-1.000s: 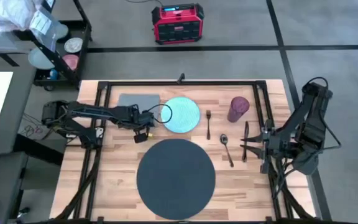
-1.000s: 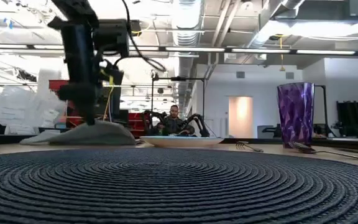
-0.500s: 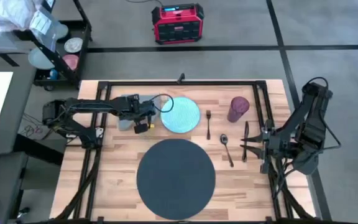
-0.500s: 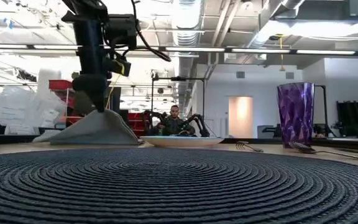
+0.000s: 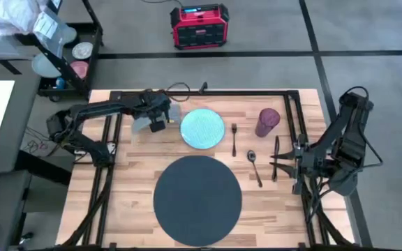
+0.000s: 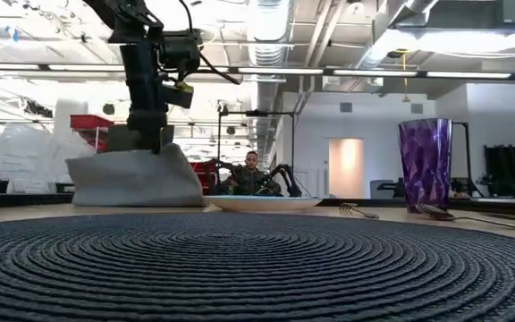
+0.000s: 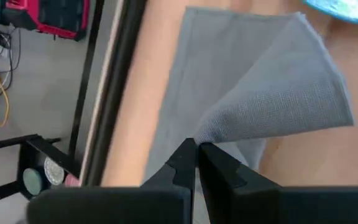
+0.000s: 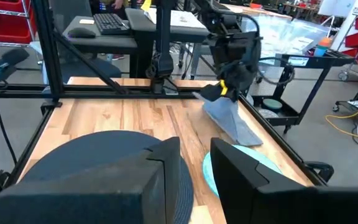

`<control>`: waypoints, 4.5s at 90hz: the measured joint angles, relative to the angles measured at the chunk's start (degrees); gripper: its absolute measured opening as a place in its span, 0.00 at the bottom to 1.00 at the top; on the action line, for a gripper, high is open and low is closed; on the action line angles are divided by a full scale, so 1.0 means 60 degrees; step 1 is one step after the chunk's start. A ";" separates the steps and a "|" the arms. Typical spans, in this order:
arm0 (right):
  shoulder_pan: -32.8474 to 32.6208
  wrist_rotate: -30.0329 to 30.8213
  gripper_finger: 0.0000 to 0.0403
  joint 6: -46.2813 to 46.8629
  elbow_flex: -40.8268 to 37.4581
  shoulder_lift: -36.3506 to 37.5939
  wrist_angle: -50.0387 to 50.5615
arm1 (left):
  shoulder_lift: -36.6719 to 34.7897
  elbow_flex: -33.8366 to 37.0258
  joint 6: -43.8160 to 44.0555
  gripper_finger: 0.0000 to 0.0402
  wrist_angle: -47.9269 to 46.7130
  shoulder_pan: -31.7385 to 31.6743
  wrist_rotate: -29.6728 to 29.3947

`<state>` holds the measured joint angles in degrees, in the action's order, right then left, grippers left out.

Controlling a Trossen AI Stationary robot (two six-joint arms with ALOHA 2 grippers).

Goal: Set table place
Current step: Fold the gray table napkin, then move the gray table napkin to the left of the black tablemat

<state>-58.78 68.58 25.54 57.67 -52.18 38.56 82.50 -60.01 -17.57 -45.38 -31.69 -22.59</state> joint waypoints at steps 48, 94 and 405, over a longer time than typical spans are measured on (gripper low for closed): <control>-0.0002 0.0003 0.19 0.0000 0.0000 0.0004 -0.0003 | 0.1625 -0.0026 -0.1394 0.00 0.1944 -0.2005 0.0947; 0.0007 0.0003 0.19 0.0000 0.0000 0.0003 0.0001 | 0.2131 -0.0026 -0.1622 0.00 0.3238 -0.2655 0.0992; 0.0135 0.0083 0.19 0.0161 -0.0266 -0.0423 -0.0301 | 0.1632 0.1107 0.1254 0.00 0.2277 -0.2146 0.3126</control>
<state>-57.98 69.08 26.50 56.07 -54.72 36.76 92.29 -53.36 -10.05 -31.72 -44.56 -3.83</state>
